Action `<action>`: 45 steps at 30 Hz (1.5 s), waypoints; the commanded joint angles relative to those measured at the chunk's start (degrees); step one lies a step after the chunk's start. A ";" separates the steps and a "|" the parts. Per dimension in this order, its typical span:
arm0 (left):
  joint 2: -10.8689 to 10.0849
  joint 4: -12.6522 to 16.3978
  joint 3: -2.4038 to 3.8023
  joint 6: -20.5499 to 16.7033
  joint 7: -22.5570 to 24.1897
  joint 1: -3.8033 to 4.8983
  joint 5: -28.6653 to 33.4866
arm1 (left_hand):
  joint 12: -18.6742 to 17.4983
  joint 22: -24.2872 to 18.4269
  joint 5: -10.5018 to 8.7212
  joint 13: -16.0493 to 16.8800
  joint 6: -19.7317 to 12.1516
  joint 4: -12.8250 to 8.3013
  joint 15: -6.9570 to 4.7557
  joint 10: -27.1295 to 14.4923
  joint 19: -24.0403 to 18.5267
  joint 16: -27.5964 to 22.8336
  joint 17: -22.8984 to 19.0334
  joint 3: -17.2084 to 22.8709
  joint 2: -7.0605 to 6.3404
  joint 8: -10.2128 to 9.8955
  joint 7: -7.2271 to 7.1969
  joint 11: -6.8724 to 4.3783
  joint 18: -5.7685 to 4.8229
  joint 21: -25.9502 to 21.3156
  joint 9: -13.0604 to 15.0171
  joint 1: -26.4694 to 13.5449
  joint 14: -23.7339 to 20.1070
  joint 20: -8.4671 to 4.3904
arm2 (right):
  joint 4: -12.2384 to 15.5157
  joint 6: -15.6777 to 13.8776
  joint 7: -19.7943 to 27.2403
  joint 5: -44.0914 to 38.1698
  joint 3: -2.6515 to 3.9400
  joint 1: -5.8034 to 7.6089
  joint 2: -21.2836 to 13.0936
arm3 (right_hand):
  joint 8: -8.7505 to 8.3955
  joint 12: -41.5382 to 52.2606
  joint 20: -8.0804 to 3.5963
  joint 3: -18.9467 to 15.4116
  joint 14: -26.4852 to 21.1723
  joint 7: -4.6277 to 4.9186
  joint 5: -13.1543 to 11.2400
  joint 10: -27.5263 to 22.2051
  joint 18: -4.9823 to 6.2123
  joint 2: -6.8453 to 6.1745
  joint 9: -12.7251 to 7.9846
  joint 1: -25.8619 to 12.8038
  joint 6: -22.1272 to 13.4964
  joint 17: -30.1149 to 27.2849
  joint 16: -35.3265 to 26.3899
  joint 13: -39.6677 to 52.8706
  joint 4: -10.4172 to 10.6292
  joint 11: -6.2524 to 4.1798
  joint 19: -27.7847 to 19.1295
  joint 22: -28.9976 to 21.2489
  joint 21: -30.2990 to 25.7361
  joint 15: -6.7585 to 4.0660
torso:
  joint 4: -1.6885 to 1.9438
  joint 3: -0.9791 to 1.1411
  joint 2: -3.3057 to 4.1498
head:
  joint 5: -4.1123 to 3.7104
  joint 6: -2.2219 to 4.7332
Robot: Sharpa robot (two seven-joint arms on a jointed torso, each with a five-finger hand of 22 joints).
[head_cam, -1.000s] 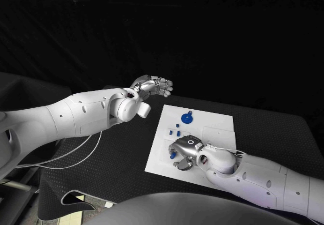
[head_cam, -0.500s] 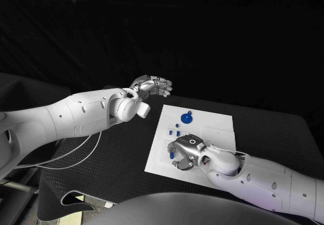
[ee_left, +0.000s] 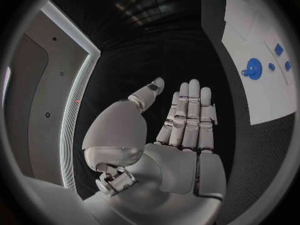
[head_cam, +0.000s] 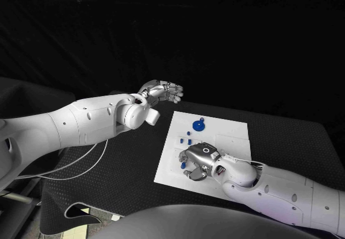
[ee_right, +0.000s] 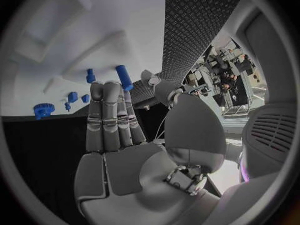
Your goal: Assemble the parts on the task board
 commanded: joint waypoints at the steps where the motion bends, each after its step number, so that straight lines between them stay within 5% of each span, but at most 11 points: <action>1: 0.05 0.08 0.04 0.92 0.29 0.05 0.31 | -0.32 0.09 0.07 -0.07 -0.44 0.30 0.34 -0.47 0.04 -0.34 0.10 0.05 0.14 0.37 -0.15 -0.01 0.87 -0.40 -0.08 -0.57 0.06 0.42 | 0.07 -2.10 -0.75 -0.51 0.02 0.00 -0.15 | 0.13 0.21 -0.17 0.39 0.33 0.01 0.19 0.01 0.75 -0.08 -0.11 0.71 0.15 0.08 0.12 -0.07 0.04 0.02 0.21 1.02 0.24 -0.08 | -0.02 0.05 0.00 | -0.04 0.00; 9: -0.01 -0.11 0.04 0.92 0.26 0.05 0.31 | -0.33 0.11 0.07 -0.07 -0.46 0.30 0.35 -0.49 0.04 -0.38 0.15 0.05 0.14 0.37 -0.14 0.00 0.87 -0.42 -0.08 -0.56 0.05 0.42 | 1.03 -6.64 0.70 1.76 0.77 0.01 -1.15 | -0.86 -0.77 -0.04 -0.59 -0.02 0.82 0.17 -2.55 0.75 -0.40 -0.65 0.05 -1.78 0.16 0.09 -1.05 -1.50 0.78 -0.25 1.07 0.18 0.67 | -0.04 0.10 0.00 | -0.34 0.00; 15: 0.03 -0.38 0.03 1.06 0.24 0.05 0.31 | -0.33 0.12 0.08 -0.08 -0.48 0.29 0.35 -0.50 0.04 -0.41 0.18 0.05 0.13 0.37 -0.14 0.00 0.87 -0.43 -0.09 -0.55 0.05 0.43 | 3.85 -7.85 3.02 8.75 3.00 1.58 -3.82 | -1.27 -0.58 0.29 -3.83 -0.20 1.23 0.44 -3.95 0.73 -0.38 -0.93 -3.99 -2.76 0.22 0.16 -1.62 -1.55 1.29 -0.42 1.09 0.27 1.11 | -0.11 0.09 -0.01 | -0.68 0.00; 22: 0.02 -0.78 0.03 1.07 0.23 0.04 0.31 | -0.32 0.13 0.07 -0.08 -0.48 0.29 0.35 -0.50 0.04 -0.44 0.22 0.05 0.13 0.38 -0.13 0.01 0.87 -0.44 -0.09 -0.54 0.05 0.43 | 6.59 -3.02 1.98 24.56 4.85 6.43 -9.15 | -0.75 1.04 -0.06 -4.80 0.27 1.03 0.49 -1.10 0.75 -0.04 -0.94 -5.78 -1.87 0.22 0.43 -1.00 0.28 0.39 0.05 1.02 0.49 0.30 | -0.23 0.04 -0.01 | -2.24 0.89; 25: -0.01 -0.96 0.02 1.12 0.17 0.04 0.31 | -0.32 0.14 0.07 -0.07 -0.49 0.30 0.36 -0.50 0.04 -0.46 0.24 0.04 0.12 0.38 -0.13 0.01 0.87 -0.45 -0.10 -0.55 0.05 0.43 | 6.01 2.89 -0.51 30.61 5.23 9.02 -11.39 | -0.27 4.41 -0.36 -4.80 1.02 0.64 0.53 4.67 0.75 0.75 -0.76 -5.57 -1.12 0.49 0.97 1.18 1.27 -1.52 0.66 1.10 0.90 -1.49 | -0.21 0.04 -0.06 | -3.40 1.51; 29: -0.16 -1.16 0.01 1.17 0.16 0.01 0.31 | -0.32 0.15 0.06 -0.07 -0.48 0.32 0.36 -0.49 0.04 -0.48 0.27 0.03 0.11 0.39 -0.13 0.01 0.86 -0.46 -0.10 -0.57 0.06 0.44 | 5.39 6.47 -3.05 34.36 5.22 11.51 -13.64 | -0.28 8.82 -0.78 -6.36 1.47 -0.03 0.32 8.38 0.75 2.08 -0.68 -7.27 -1.36 1.02 1.50 5.17 3.02 -2.97 1.43 1.04 1.34 -2.86 | -0.33 0.00 -0.14 | -4.93 2.13; 31: -0.15 -1.26 0.00 1.35 0.19 -0.07 0.31 | -0.31 0.16 0.06 -0.07 -0.48 0.33 0.36 -0.49 0.04 -0.50 0.30 0.01 0.10 0.40 -0.13 0.01 0.86 -0.47 -0.10 -0.59 0.06 0.44 | 5.51 8.93 -4.50 35.67 5.22 11.97 -14.85 | -0.53 13.28 -2.14 -6.55 3.83 -0.60 0.22 9.25 0.75 2.01 -0.68 -7.49 -1.94 2.35 4.04 8.56 3.99 -3.70 4.50 1.32 3.30 -3.67 | -0.48 -0.01 -0.18 | -5.54 2.41; 33: -0.14 -1.33 0.00 1.46 0.25 -0.15 0.31 | -0.30 0.17 0.06 -0.07 -0.47 0.37 0.36 -0.47 0.05 -0.53 0.34 0.00 0.10 0.42 -0.13 0.00 0.86 -0.48 -0.10 -0.63 0.08 0.45 | 5.70 9.19 -5.83 37.65 5.21 12.07 -15.88 | -0.13 19.80 -3.18 -7.00 4.44 -1.04 0.09 8.64 0.75 2.48 -0.28 -7.89 -1.46 3.68 6.20 13.84 4.74 -4.39 5.89 1.33 4.60 -4.23 | -0.61 0.00 -0.23 | -6.04 2.65; 37: -0.16 -1.47 0.00 1.49 0.24 -0.24 0.31 | -0.29 0.20 0.06 -0.07 -0.46 0.44 0.36 -0.46 0.07 -0.57 0.41 -0.01 0.16 0.43 -0.13 0.00 0.86 -0.49 -0.10 -0.68 0.10 0.45 | 5.59 14.85 -10.12 40.02 5.12 12.07 -16.98 | 1.43 39.24 -4.85 -7.03 5.08 -2.65 0.33 2.41 0.75 3.25 1.76 -8.60 0.31 6.38 11.09 30.48 5.39 -5.75 7.80 1.36 7.40 -5.51 | -0.83 0.10 -0.34 | -7.21 2.82; 39: -0.16 -1.54 -0.01 1.56 0.20 -0.40 0.31 | -0.28 0.21 0.05 -0.07 -0.47 0.47 0.36 -0.46 0.07 -0.60 0.45 -0.03 0.16 0.44 -0.13 0.00 0.86 -0.50 -0.10 -0.72 0.11 0.45 | 5.69 18.82 -14.35 43.34 4.52 12.07 -17.91 | 1.90 49.03 -5.32 -6.38 5.33 -2.93 0.17 -1.70 0.72 3.55 3.14 -10.24 0.67 8.12 14.52 39.37 6.36 -6.12 8.01 1.37 9.38 -6.02 | -0.87 0.10 -0.40 | -7.93 2.97; 45: -0.22 -1.64 -0.01 1.79 0.17 -0.75 0.31 | -0.28 0.26 0.05 -0.07 -0.49 0.58 0.37 -0.47 0.07 -0.70 0.57 -0.11 0.13 0.46 -0.12 0.00 0.85 -0.54 -0.12 -0.86 0.12 0.46 | 6.11 25.61 -22.64 49.23 2.74 12.06 -20.20 | 2.19 55.65 -5.83 -6.45 4.53 -3.07 0.20 -3.10 0.75 5.74 4.88 -14.66 0.71 10.66 18.45 45.44 8.26 -6.47 7.63 1.41 11.41 -6.23 | -0.94 0.02 -0.48 | -10.30 3.09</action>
